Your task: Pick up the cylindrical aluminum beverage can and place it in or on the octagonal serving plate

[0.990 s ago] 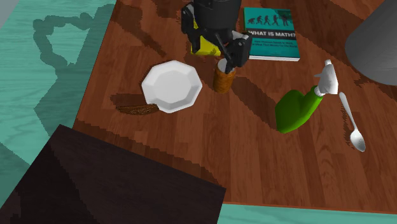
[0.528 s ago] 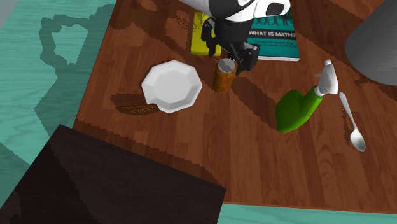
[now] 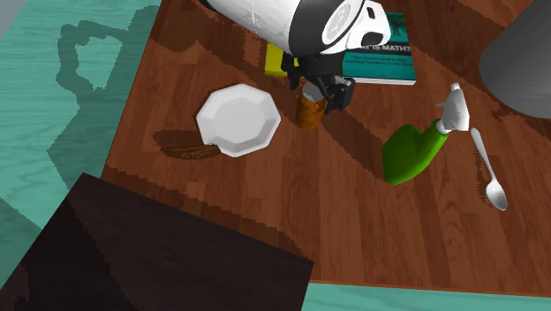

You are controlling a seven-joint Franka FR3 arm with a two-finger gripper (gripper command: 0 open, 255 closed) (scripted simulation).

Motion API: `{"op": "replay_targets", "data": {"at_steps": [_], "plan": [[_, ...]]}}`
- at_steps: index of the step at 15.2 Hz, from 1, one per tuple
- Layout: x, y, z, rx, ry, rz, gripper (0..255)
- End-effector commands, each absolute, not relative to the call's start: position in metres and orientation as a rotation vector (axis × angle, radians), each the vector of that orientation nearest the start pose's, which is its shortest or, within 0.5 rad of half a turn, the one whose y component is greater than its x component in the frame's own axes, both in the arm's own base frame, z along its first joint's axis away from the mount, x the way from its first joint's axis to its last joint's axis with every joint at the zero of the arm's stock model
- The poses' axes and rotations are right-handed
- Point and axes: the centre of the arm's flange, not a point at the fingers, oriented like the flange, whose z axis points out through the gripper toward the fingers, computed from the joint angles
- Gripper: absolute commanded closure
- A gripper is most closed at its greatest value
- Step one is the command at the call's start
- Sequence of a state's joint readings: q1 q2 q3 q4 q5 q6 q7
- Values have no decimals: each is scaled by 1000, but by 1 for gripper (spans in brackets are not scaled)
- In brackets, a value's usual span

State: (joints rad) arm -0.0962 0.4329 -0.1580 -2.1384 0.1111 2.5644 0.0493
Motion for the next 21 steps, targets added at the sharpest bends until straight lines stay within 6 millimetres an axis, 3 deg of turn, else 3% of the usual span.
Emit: {"op": "replay_targets", "data": {"at_steps": [1,7,8,17,21], "plan": [[553,-146,199,-3090,598,-2,0],[553,-146,199,-3090,598,-2,0],[553,-146,199,-3090,598,-2,255],[553,-146,199,-3090,598,-2,255],[553,-146,220,-3090,598,-2,255]]}}
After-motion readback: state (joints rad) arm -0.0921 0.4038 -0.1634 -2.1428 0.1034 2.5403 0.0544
